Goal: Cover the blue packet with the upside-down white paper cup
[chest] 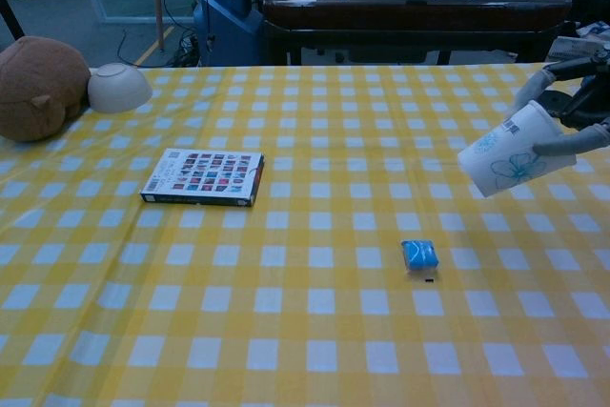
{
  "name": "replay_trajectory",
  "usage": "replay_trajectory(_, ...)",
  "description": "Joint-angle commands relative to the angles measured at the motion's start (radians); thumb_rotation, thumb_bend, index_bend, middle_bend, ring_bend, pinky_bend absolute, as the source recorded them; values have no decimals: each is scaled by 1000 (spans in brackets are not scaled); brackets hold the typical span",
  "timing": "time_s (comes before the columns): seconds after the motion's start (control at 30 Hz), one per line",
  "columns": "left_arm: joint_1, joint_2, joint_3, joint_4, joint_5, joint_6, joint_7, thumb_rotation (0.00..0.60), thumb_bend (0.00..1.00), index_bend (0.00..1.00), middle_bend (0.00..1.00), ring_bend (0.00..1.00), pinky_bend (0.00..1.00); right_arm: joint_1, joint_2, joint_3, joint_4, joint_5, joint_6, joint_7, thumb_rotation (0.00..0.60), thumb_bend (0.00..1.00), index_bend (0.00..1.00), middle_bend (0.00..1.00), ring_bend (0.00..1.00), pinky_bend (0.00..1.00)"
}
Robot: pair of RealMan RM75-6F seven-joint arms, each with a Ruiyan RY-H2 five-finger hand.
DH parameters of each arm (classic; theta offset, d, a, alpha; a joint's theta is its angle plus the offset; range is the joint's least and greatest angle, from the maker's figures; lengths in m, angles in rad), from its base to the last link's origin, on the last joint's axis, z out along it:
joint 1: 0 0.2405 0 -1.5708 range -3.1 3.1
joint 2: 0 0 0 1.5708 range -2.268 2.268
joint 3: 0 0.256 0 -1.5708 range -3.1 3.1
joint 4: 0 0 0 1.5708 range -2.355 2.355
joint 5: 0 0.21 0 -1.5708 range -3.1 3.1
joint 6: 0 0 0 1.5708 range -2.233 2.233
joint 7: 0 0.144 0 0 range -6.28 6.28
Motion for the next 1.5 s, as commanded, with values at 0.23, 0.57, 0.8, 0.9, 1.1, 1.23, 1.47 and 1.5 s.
replay_trajectory(0.23, -1, 1, 1, -1, 0, -2, 0, 600, 129, 166, 387, 295, 503, -1, 23, -32, 59, -75, 7, 67, 600, 0, 0, 986, 942, 1000)
replay_trajectory(0.57, -1, 4, 0, -3, 0, 1, -6, 600, 129, 166, 387, 295, 503, -10, 70, 8, -74, 15, 70, -403, 600, 0, 180, 983, 937, 1000)
replay_trajectory(0.8, 0, 7, 0, -4, 2, 2, -13, 600, 129, 166, 387, 295, 503, 46, 73, 29, -189, 179, 58, -1035, 600, 0, 210, 983, 937, 1000)
replay_trajectory(0.9, 1, 8, 0, -4, 1, 4, -17, 600, 129, 166, 387, 295, 503, 78, 55, 37, -221, 251, 62, -1226, 600, 0, 210, 983, 938, 1000)
replay_trajectory(1.1, 2, 11, -3, -2, -3, 5, -26, 600, 129, 166, 387, 295, 503, 154, 11, 41, -228, 362, 46, -1479, 600, 0, 210, 984, 937, 1000)
replay_trajectory(1.23, 2, 13, -4, 0, -7, 4, -32, 600, 129, 166, 387, 295, 503, 203, -13, 28, -218, 418, 18, -1591, 600, 0, 210, 984, 937, 1000)
replay_trajectory(1.47, 3, 16, -7, 2, -13, 2, -43, 600, 129, 166, 387, 295, 502, 257, -55, -5, -193, 455, -12, -1678, 600, 0, 224, 984, 937, 1000)
replay_trajectory(1.5, 3, 17, -7, 3, -14, 2, -44, 600, 129, 166, 387, 295, 503, 262, -61, -10, -189, 458, -15, -1683, 600, 0, 227, 984, 937, 1000)
